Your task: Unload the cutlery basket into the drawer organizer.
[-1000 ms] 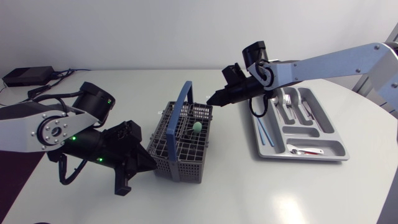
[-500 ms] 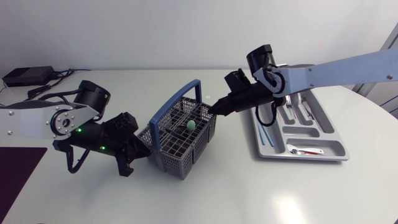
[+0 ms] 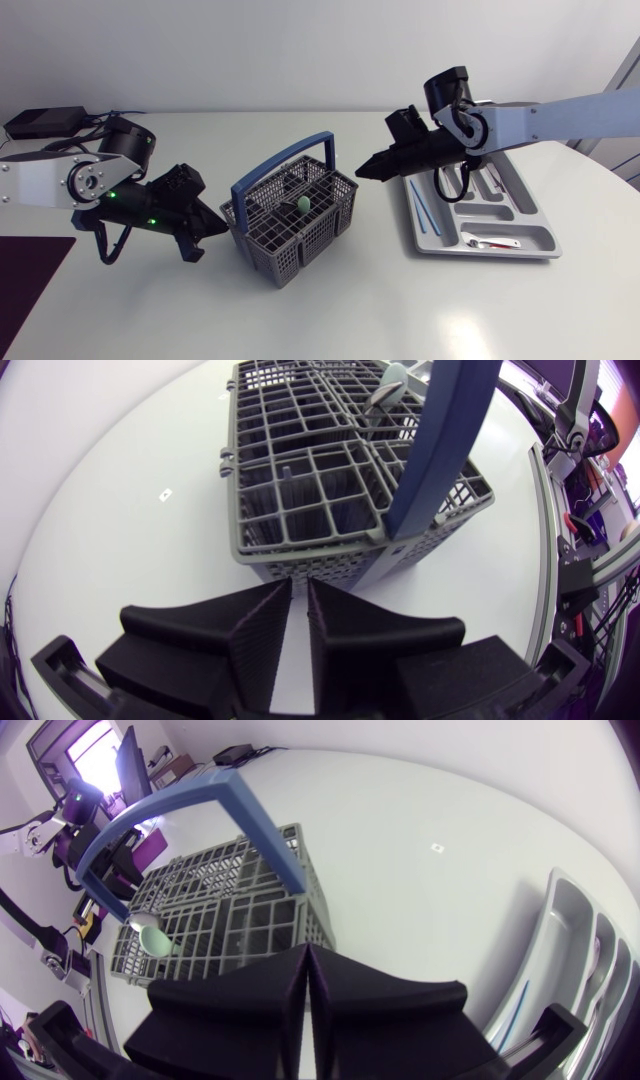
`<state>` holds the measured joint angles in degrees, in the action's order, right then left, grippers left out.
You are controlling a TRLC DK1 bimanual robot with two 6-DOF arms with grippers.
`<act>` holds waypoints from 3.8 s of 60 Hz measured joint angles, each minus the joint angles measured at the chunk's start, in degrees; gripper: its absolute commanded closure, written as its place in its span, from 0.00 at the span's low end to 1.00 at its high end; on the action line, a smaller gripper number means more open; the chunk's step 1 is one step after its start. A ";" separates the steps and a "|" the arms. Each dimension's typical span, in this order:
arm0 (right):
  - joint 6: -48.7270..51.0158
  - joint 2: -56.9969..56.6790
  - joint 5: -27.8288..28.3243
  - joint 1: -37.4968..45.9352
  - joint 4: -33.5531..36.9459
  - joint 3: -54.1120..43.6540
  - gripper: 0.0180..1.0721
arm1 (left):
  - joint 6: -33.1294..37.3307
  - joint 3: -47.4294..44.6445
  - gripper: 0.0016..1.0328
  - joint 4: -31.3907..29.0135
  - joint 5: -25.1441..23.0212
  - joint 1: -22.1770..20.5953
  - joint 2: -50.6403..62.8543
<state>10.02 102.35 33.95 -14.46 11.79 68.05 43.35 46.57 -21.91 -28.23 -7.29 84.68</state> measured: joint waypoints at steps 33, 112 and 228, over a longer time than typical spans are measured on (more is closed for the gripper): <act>-1.03 4.15 -3.82 -2.78 -1.11 1.18 0.94 | -1.33 1.81 0.70 2.78 0.26 0.04 3.15; -1.05 -8.70 -4.83 -4.31 0.39 -12.68 0.94 | -7.41 18.82 0.70 6.91 1.68 -1.42 17.70; -19.12 -6.08 -21.40 -25.92 13.40 4.28 0.45 | -2.82 -4.74 0.07 5.46 -2.84 5.42 -10.78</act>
<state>-9.10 96.27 12.56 -40.38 25.19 72.34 40.53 41.82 -16.45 -31.07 -1.87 73.91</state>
